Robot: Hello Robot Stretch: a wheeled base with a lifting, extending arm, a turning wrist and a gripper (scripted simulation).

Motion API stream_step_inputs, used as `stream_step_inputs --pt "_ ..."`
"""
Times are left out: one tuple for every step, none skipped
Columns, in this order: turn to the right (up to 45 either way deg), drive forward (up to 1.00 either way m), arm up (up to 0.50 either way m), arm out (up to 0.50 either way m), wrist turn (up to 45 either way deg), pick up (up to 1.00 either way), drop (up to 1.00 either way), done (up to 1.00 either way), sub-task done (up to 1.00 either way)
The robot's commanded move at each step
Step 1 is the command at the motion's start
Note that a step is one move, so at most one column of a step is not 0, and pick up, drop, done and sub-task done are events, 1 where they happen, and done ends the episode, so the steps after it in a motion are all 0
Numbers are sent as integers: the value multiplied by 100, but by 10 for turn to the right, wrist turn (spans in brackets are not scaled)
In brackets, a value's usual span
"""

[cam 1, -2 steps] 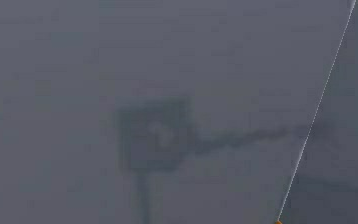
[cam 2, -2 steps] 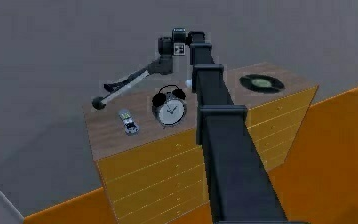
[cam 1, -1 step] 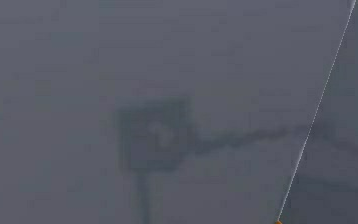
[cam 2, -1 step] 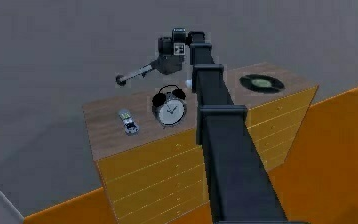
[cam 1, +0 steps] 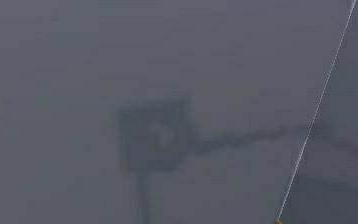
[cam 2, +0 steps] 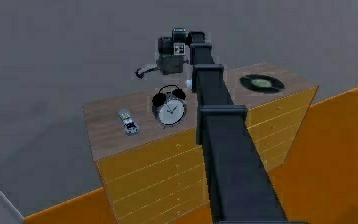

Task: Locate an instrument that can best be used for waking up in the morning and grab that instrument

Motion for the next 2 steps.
stream_step_inputs --pt "0 0 -22 0 0 0 0 0 0" --pt "0 0 0 0 0 100 0 0 0"
